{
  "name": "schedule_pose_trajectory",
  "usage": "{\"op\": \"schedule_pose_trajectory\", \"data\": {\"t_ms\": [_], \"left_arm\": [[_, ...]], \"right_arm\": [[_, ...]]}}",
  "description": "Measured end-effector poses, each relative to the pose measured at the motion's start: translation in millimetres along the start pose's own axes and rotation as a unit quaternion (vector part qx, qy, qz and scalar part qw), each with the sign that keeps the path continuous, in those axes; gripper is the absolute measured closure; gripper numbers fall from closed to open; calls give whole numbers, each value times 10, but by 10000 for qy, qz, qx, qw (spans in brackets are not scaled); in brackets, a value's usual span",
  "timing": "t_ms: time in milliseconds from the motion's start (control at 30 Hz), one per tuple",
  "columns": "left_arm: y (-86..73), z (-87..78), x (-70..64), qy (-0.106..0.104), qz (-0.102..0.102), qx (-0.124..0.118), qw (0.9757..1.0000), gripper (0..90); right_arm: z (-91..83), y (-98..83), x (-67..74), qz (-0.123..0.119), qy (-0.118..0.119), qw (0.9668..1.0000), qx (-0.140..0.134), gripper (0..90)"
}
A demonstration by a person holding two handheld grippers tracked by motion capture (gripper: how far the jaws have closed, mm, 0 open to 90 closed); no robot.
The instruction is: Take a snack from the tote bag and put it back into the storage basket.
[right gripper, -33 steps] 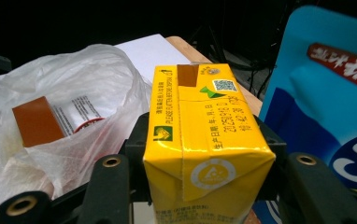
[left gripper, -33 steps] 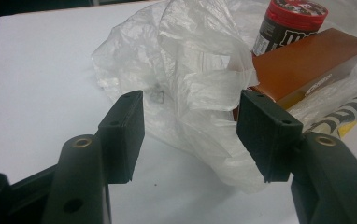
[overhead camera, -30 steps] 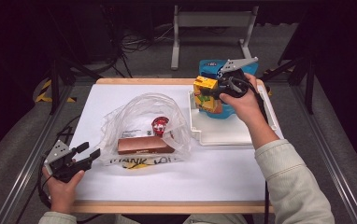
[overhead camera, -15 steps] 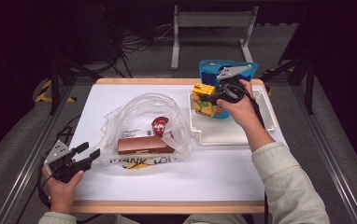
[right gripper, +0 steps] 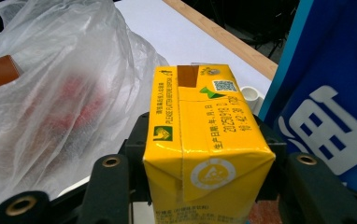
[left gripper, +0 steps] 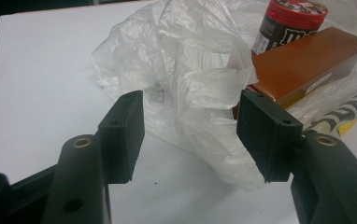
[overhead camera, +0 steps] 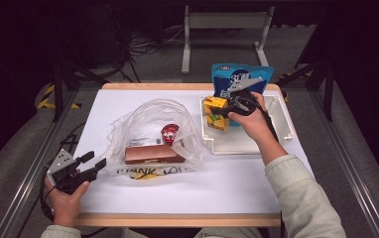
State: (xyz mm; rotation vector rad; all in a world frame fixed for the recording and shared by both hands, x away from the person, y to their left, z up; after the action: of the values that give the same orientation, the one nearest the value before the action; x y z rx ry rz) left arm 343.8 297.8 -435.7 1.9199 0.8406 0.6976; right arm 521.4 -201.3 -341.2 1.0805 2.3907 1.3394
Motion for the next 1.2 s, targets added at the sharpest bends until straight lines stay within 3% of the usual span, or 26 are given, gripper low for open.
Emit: {"op": "schedule_pose_trajectory", "data": {"t_ms": [1200], "left_arm": [[-1, 1, -1, -12, 3, 10, 10000, 419]], "right_arm": [[260, -270, -74, 242, -132, 9995, 168, 531]]}}
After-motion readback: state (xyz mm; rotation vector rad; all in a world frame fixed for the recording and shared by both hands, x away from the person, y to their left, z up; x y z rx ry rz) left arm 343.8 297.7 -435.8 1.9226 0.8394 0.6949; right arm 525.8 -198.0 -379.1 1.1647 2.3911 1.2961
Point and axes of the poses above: each handheld gripper's, and its own axes: z roughly forward along the jaws, y roughly out of its top, x roughly to its left, the point moved 1 cm from there along z, roughly forward along the jaws, and after that the axes turned 14 degrees about z, right-handed, at the moved point
